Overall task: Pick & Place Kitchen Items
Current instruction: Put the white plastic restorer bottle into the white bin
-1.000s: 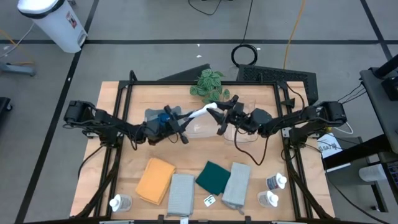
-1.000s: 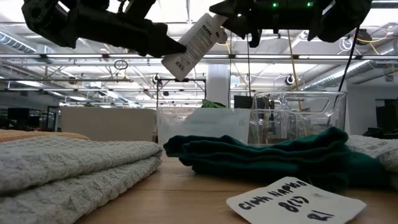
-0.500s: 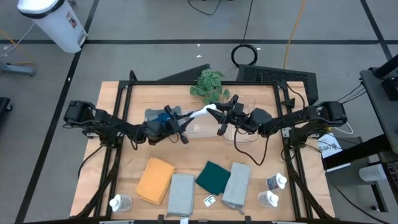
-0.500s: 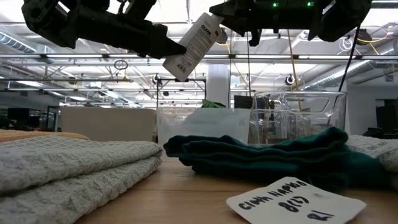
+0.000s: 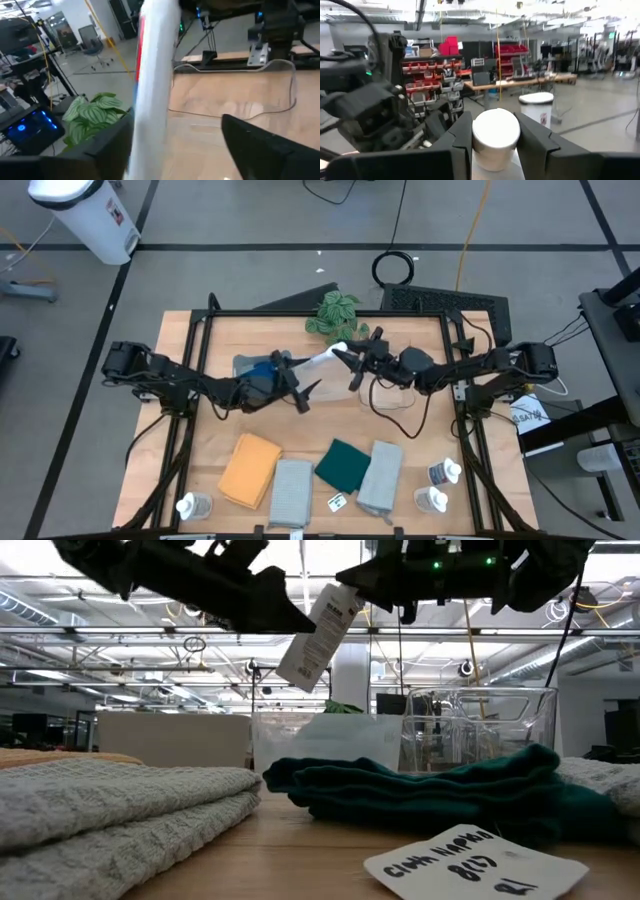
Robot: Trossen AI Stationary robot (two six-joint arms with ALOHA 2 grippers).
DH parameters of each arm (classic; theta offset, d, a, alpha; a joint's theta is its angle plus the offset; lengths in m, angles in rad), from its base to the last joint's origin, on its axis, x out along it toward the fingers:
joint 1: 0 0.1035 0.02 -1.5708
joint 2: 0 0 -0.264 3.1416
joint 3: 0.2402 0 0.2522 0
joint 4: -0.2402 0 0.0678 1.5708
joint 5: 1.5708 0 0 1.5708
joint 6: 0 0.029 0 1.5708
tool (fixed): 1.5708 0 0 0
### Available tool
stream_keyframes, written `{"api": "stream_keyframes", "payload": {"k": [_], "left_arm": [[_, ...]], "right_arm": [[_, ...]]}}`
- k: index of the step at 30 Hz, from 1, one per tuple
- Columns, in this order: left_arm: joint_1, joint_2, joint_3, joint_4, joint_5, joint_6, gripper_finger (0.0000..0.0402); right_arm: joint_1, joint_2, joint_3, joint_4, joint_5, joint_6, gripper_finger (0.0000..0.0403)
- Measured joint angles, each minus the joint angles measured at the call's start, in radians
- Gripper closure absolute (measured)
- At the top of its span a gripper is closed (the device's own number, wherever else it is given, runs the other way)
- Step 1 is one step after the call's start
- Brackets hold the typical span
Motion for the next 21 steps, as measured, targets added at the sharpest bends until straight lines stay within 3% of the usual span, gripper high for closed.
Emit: {"api": "stream_keyframes", "payload": {"k": [3,8,16,21], "left_arm": [[-0.02,-0.01,0.041,-0.1,0.001,0.007,0.0049],[-0.063,-0.083,0.081,-0.141,0.001,0.089,0.0008],[-0.093,-0.272,0.081,-0.274,0.002,0.051,0.0019],[-0.079,-0.322,0.081,-0.359,0.002,-0.029,0.0027]], "right_arm": [[-0.024,0.0,0.002,-0.057,-0.064,0.061,0.0318],[-0.034,0.0,0.044,-0.183,-0.076,0.068,0.0318],[-0.04,0.091,0.181,-0.34,-0.118,-0.036,0.0318],[-0.062,0.194,0.251,-0.381,-0.155,-0.061,0.0318]]}}
